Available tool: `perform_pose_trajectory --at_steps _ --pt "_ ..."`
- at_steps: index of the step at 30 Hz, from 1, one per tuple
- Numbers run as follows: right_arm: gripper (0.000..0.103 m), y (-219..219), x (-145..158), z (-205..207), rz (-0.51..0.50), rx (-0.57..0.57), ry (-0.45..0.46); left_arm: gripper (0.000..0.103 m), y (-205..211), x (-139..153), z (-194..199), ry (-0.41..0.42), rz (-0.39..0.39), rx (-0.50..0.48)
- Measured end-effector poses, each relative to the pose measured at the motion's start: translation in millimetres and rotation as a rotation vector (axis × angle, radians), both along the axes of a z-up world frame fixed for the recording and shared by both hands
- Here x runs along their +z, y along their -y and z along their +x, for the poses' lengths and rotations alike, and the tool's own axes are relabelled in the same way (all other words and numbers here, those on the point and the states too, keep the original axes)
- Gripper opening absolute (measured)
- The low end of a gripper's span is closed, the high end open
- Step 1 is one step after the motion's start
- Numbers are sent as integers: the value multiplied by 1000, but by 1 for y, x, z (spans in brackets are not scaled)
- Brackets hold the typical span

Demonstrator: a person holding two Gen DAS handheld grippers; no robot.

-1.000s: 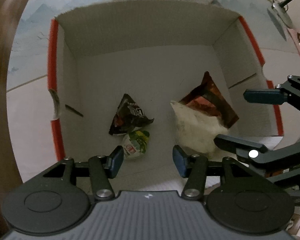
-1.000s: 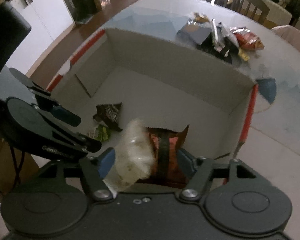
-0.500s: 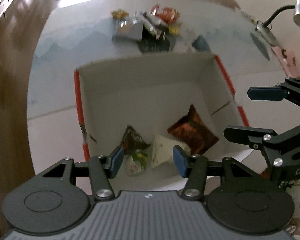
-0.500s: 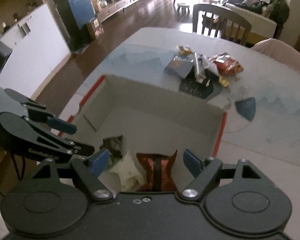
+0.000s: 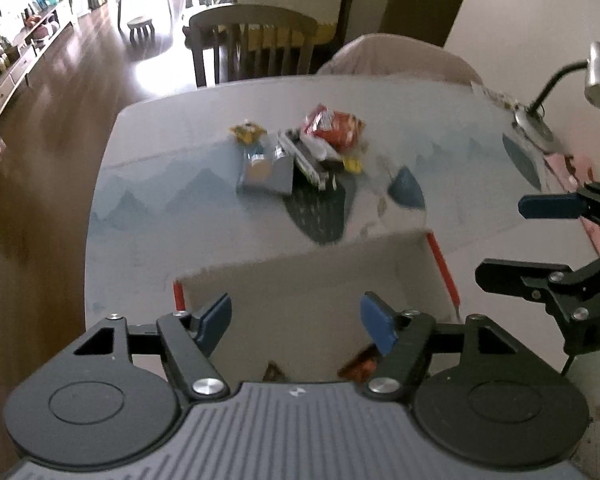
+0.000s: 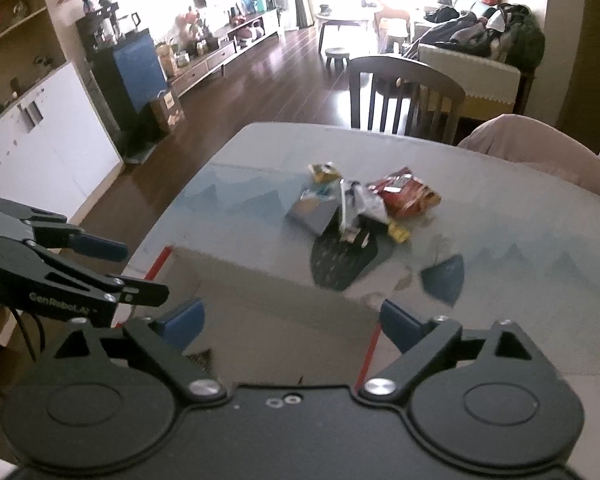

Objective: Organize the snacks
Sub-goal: 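Move both tools back toward the remaining snack pile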

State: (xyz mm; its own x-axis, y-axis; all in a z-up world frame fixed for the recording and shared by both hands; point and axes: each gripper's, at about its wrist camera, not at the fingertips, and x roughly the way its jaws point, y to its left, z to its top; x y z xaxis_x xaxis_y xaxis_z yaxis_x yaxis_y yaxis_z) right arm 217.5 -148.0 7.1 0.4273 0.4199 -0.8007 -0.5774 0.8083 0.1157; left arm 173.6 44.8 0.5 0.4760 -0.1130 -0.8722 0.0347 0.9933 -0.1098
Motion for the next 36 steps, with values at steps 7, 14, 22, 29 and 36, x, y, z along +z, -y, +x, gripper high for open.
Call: perform_pose_trajectory --at_steps 7,14,22,29,36 --pt "101 7 0 46 30 14 2 74 0 -1 45 13 1 66" --pt "103 10 -8 102 19 19 8 77 -3 -9 99 10 8 155" --pt "103 4 -32 171 -13 39 -27 77 -13 -37 174 -75 -10 278" --pt "98 -5 -74 219 -59 54 -100 77 -24 -80 224 -189 -44 384" --pt "87 -14 -112 264 -18 38 -220 77 -46 -121 260 -293 -148 503"
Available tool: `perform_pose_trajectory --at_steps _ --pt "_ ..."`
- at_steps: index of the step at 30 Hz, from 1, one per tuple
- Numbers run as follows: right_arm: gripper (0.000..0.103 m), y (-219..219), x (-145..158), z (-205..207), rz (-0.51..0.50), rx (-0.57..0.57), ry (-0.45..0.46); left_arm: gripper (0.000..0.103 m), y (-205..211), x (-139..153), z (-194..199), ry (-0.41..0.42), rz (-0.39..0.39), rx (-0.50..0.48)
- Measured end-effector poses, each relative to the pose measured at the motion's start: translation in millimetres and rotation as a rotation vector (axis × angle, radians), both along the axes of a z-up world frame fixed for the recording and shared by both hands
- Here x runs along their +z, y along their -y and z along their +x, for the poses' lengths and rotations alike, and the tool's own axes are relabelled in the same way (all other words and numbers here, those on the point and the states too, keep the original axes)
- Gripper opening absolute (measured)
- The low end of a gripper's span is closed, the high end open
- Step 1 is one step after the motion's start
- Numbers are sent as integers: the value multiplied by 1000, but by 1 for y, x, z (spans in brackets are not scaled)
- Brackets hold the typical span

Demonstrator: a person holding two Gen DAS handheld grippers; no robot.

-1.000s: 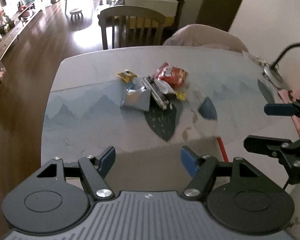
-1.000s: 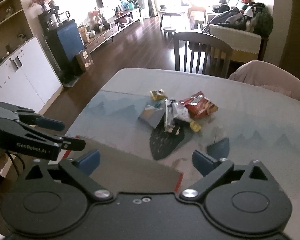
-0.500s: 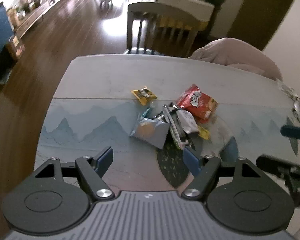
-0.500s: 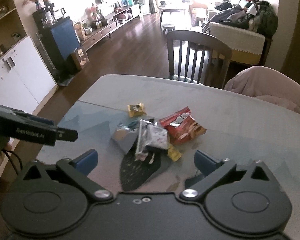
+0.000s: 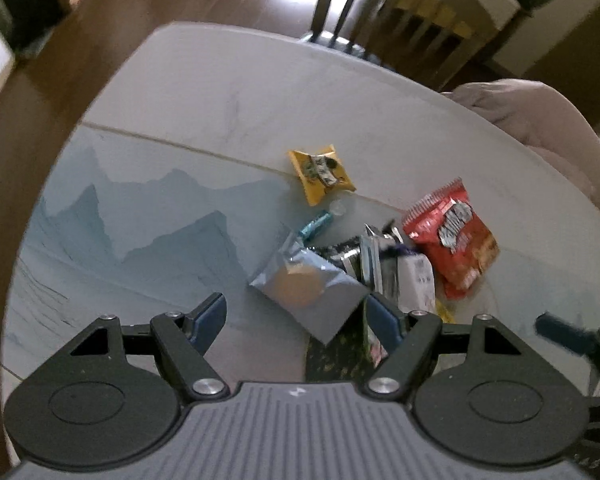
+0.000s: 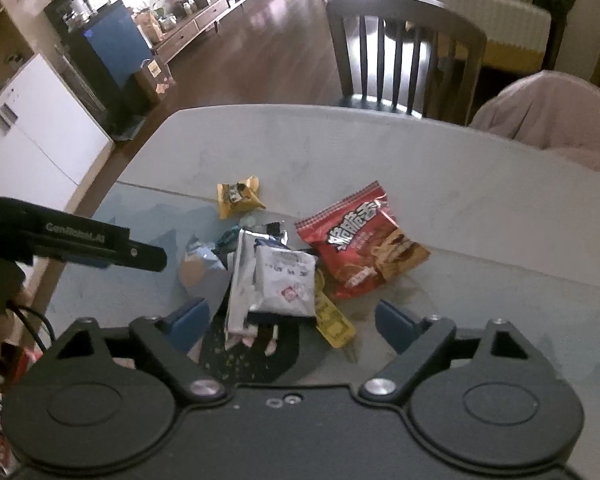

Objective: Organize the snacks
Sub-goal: 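Move both tools back toward the remaining snack pile, then grasp the white printed packet with right tool while left tool grasps blue cookie pouch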

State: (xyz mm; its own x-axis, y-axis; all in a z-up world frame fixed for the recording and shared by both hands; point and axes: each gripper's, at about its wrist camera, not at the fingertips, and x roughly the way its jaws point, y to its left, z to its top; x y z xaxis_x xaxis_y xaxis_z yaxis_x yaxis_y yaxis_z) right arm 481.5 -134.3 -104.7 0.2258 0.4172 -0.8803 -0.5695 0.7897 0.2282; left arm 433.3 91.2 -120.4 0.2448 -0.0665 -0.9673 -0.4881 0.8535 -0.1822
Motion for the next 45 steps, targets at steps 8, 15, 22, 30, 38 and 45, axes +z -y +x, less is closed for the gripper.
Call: perform_pose_trajectory --at_steps 8,15,22,30,38,45 --pt "76 -13 -47 35 49 -39 -143 77 -26 -52 24 -113 -175 135" --pt "67 -14 -74 47 96 -62 -241 77 -41 -84 33 -163 -272 199" --pt "65 -14 -88 51 107 -73 -279 77 -42 -93 32 -159 -299 218" --pt "51 -15 -85 47 111 -66 -264 58 -35 -87 27 -131 -276 192" --pt "46 -15 -77 36 81 -77 -213 47 -37 -79 16 -108 -197 172" --pt "45 -5 -57 19 80 -83 -186 47 -44 -62 -2 -65 -209 164"
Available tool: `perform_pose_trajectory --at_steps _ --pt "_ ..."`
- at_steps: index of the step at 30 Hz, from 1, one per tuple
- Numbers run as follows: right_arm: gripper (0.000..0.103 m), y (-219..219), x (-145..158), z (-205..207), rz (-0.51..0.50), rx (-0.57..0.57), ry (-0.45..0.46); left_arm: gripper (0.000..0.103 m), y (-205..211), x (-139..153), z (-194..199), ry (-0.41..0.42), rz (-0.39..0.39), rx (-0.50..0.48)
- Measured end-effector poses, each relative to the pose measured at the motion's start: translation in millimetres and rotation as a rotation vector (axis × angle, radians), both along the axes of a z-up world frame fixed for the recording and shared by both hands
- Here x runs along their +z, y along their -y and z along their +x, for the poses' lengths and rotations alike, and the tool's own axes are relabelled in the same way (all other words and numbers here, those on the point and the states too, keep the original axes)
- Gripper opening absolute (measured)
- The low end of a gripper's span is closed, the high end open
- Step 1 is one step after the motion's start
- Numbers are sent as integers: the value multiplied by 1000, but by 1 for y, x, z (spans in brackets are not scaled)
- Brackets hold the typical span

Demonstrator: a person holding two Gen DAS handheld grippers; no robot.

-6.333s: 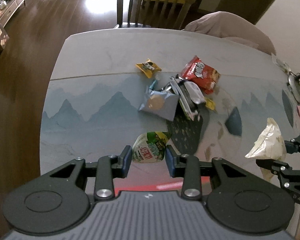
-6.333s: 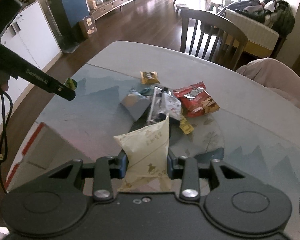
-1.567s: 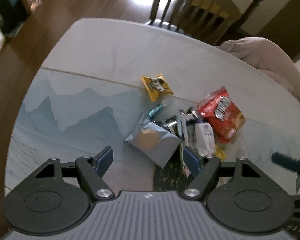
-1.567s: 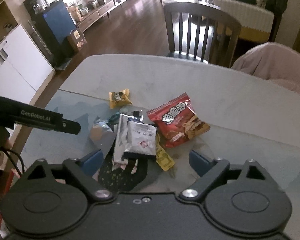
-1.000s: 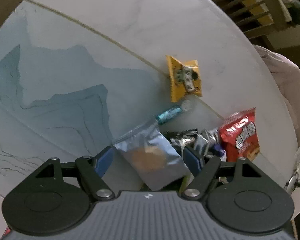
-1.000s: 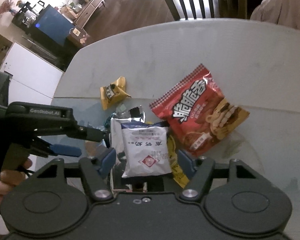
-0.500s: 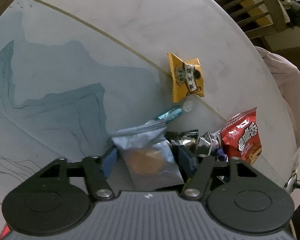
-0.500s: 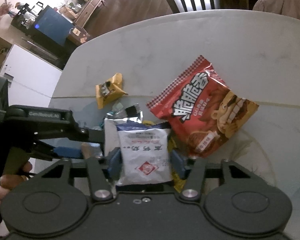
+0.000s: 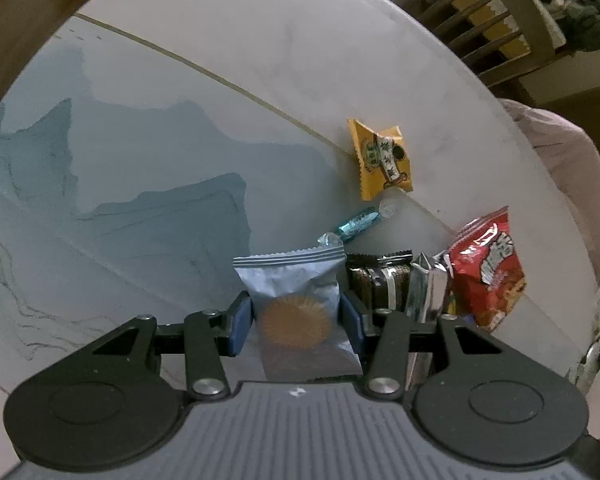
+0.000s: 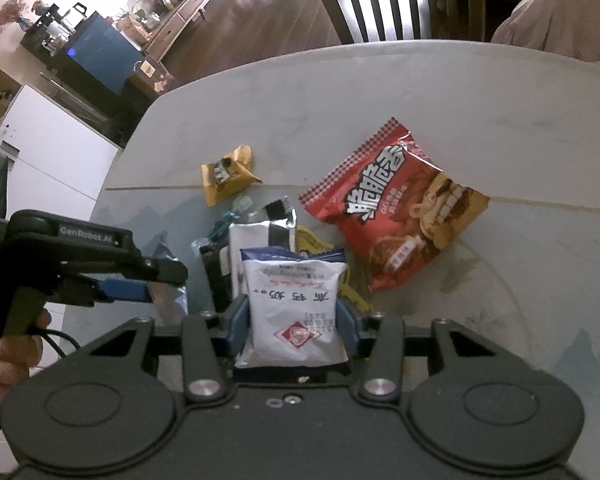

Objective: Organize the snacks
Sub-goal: 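Grasp the white printed packet with right tool while left tool grasps blue cookie pouch, then carry the white packet and blue cookie pouch over the cardboard box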

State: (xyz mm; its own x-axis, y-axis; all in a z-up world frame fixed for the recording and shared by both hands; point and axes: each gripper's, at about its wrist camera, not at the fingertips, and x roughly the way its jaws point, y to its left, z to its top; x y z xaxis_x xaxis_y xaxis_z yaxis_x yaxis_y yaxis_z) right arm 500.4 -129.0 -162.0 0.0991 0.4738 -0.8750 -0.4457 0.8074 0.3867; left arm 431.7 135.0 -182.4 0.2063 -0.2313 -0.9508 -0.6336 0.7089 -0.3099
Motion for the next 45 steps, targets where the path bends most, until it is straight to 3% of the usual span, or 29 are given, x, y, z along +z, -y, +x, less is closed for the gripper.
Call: perform_pose_trajectory --at_steps 5,10,21,33,45 --pt "45 8 21 -13 4 -14 36 47 -4 25 -12 62 2 5" --pt "45 16 47 -28 17 -34 84 47 -4 67 -24 173 20 -2" --pt "45 19 100 -80 25 -62 173 47 15 147 -65 321 67 -113" --pt "46 18 138 -160 43 -59 229 47 36 186 -142 319 99 -278" --pt "45 15 147 -224 42 -35 242 47 51 188 -210 287 122 -408"
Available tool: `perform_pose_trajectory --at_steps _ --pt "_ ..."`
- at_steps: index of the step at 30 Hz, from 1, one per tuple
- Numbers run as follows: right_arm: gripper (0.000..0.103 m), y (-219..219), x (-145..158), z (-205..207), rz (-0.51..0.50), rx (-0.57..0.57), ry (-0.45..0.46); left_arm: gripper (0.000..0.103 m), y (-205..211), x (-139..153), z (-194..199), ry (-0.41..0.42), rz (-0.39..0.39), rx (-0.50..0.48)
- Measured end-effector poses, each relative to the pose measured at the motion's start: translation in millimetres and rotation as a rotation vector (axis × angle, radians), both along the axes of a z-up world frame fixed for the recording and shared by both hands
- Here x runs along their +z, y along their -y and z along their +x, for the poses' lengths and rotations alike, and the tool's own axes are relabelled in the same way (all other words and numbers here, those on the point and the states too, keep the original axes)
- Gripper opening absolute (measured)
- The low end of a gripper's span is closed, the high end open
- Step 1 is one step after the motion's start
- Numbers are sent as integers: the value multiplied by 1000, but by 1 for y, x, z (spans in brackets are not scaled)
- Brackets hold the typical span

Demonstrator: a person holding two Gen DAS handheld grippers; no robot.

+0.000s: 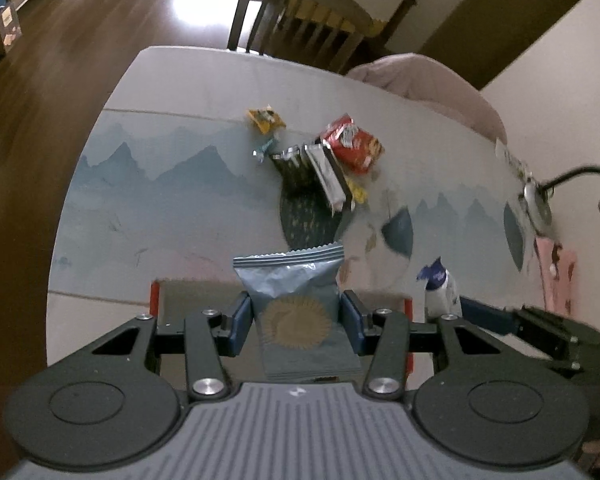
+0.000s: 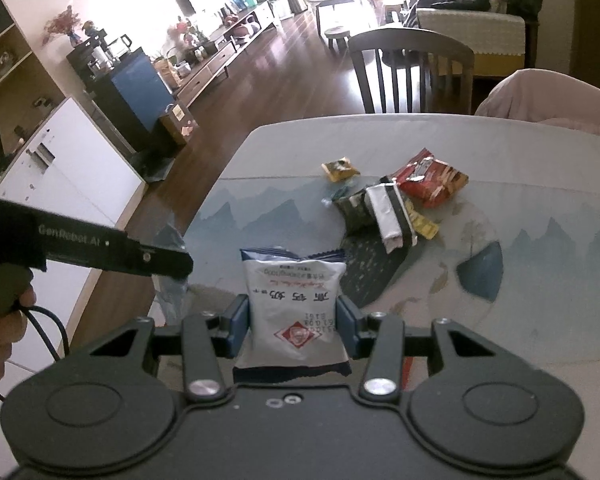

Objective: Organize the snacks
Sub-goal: 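Carry the white packet and blue cookie pouch over the cardboard box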

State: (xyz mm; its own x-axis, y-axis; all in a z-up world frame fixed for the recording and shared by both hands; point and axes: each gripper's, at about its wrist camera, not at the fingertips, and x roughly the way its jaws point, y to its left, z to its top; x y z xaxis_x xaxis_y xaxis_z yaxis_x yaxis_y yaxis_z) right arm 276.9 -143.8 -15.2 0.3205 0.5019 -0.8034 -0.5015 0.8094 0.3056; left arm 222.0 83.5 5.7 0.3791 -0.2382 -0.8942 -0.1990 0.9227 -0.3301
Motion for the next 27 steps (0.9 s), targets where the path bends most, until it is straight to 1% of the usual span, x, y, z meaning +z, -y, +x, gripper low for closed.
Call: perform_pose_trajectory --at_steps 4,8,19,24,27 --pt "45 -2 -4 -17 -3 13 -7 47 7 -9 -17 -34 39 -53" --pt "45 -6 -15 -32 -22 27 -23 47 13 -25 -30 -79 66 -92" --pt "45 -12 -58 -67 -73 53 -106 47 22 -71 -56 -189 124 -159" --pt "45 -16 -74 -79 -119 54 -111 47 30 -91 -63 -224 156 -178" --pt "45 -19 -84 -85 -149 45 -113 47 36 -101 -65 -230 169 -185"
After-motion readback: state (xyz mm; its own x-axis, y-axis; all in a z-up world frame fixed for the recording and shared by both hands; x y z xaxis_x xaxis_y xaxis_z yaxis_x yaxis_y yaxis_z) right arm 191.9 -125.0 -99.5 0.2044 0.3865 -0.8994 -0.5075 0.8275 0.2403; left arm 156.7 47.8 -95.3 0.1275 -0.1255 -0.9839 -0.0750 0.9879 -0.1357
